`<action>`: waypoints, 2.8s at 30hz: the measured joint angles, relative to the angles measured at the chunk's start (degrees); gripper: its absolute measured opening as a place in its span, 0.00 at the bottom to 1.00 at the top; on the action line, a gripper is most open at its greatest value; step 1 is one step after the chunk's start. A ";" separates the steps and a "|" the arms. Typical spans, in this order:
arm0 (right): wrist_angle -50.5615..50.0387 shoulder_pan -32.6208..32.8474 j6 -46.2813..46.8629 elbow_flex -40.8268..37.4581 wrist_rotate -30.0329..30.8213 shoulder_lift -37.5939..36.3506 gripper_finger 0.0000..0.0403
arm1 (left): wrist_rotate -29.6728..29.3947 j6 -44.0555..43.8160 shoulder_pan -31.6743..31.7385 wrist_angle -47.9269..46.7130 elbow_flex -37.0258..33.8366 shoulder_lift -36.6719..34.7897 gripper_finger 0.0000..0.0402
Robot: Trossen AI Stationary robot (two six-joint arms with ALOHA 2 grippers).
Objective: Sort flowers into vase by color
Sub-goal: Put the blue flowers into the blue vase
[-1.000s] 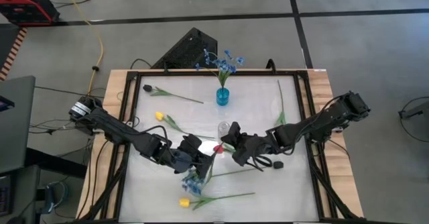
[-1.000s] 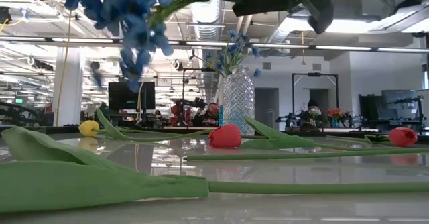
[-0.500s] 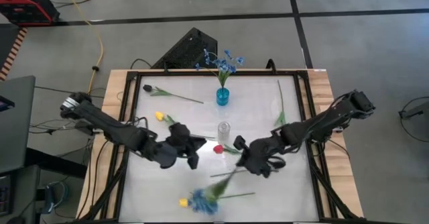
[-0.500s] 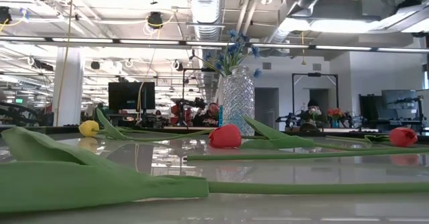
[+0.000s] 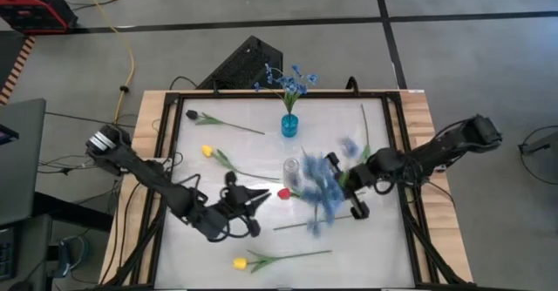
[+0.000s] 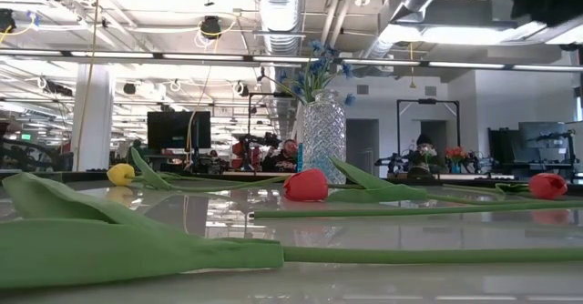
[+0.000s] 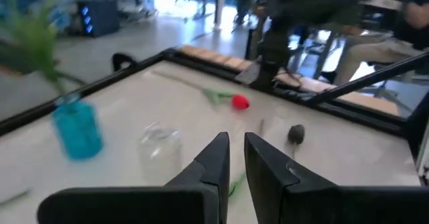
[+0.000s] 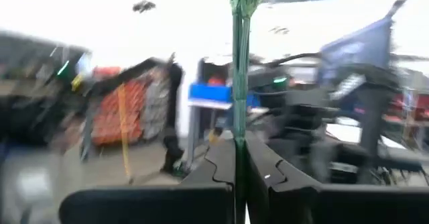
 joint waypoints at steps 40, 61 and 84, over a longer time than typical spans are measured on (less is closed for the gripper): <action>21.22 5.40 4.62 9.97 16.93 23.97 0.09 | 21.45 24.37 8.03 42.91 1.56 15.92 0.44; 19.88 5.71 3.28 9.91 16.26 23.62 0.20 | 20.12 18.58 6.26 42.53 1.56 15.51 0.00; -5.45 4.32 -3.42 13.09 16.28 13.44 0.51 | 17.70 4.60 5.09 21.22 1.59 9.75 0.00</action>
